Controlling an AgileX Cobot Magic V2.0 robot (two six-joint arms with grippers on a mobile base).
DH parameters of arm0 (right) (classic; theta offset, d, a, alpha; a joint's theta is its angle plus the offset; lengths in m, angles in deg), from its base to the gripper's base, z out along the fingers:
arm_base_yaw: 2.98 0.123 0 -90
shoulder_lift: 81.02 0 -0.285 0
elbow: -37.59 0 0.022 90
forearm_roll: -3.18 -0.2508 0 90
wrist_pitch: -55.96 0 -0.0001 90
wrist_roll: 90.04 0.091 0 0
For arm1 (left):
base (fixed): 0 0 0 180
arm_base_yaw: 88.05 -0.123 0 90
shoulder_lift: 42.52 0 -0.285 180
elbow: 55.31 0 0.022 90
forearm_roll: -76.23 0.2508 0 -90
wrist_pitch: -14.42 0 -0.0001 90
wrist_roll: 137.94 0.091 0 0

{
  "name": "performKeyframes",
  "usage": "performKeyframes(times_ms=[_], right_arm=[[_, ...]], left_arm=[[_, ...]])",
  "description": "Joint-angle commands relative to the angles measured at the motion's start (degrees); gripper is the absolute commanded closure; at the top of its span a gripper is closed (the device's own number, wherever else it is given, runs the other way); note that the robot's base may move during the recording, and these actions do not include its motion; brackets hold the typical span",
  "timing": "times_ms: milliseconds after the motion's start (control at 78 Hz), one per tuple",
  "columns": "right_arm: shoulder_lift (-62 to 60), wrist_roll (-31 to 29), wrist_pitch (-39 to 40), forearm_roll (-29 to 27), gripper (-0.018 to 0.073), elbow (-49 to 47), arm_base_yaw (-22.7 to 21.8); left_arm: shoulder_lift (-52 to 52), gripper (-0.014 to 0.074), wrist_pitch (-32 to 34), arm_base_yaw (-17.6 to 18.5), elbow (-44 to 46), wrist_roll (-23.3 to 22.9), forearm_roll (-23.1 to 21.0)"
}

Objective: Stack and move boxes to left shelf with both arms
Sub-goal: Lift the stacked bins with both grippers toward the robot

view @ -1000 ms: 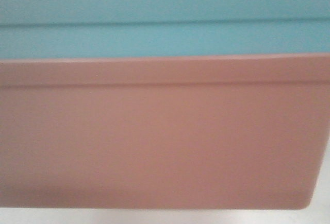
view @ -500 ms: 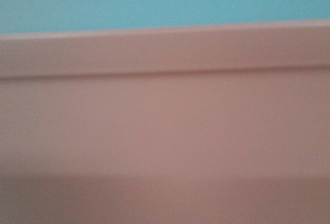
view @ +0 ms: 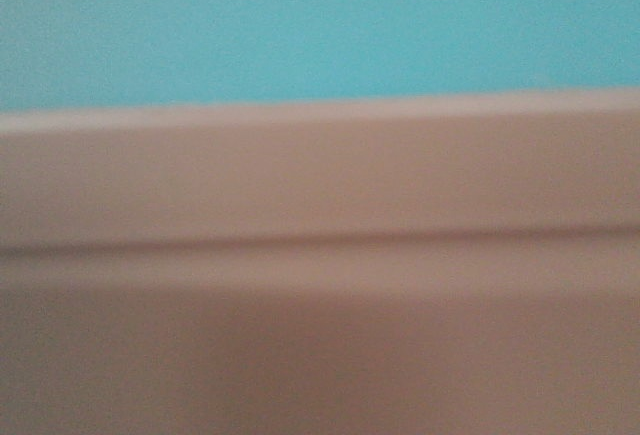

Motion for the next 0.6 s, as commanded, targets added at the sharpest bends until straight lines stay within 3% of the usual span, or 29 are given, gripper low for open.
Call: performKeyframes(times_ms=[0,590], right_arm=[[-2.37,0.76,-0.54,3.32,0.0506,-1.89,0.20],[-3.53,0.92,-1.77,4.31,0.0506,1.05,0.20]], left_arm=[[-2.80,0.0599,-2.97,0.69,1.32,-1.00,-1.04],[-2.89,0.0599,-2.45,1.97,1.32,-1.01,-1.48]])
